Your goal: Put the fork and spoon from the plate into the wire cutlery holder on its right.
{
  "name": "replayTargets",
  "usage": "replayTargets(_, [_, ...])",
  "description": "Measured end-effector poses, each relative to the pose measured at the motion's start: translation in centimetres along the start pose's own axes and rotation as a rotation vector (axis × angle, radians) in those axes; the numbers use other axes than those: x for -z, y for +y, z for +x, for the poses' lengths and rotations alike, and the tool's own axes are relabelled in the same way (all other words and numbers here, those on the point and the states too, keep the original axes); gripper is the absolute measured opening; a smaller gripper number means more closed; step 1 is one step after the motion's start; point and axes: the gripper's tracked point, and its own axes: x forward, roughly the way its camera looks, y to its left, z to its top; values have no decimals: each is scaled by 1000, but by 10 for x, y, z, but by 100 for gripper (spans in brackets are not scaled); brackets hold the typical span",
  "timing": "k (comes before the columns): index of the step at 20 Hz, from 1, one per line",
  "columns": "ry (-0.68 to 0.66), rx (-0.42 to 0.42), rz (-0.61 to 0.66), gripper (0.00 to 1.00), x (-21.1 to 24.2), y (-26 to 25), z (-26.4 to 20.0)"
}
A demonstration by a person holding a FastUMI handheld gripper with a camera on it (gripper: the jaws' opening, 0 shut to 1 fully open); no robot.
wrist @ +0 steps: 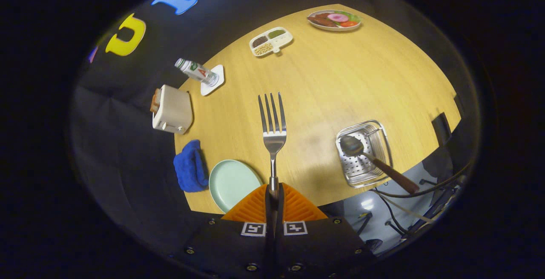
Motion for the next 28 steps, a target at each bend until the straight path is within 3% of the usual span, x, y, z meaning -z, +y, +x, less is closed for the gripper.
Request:
replayTargets(4, [-20, 16, 109, 1, -1, -39, -15])
replayTargets(10, [30, 39, 173, 1, 16, -74, -17])
replayTargets(28, [277, 119, 94, 4, 52, -84, 5])
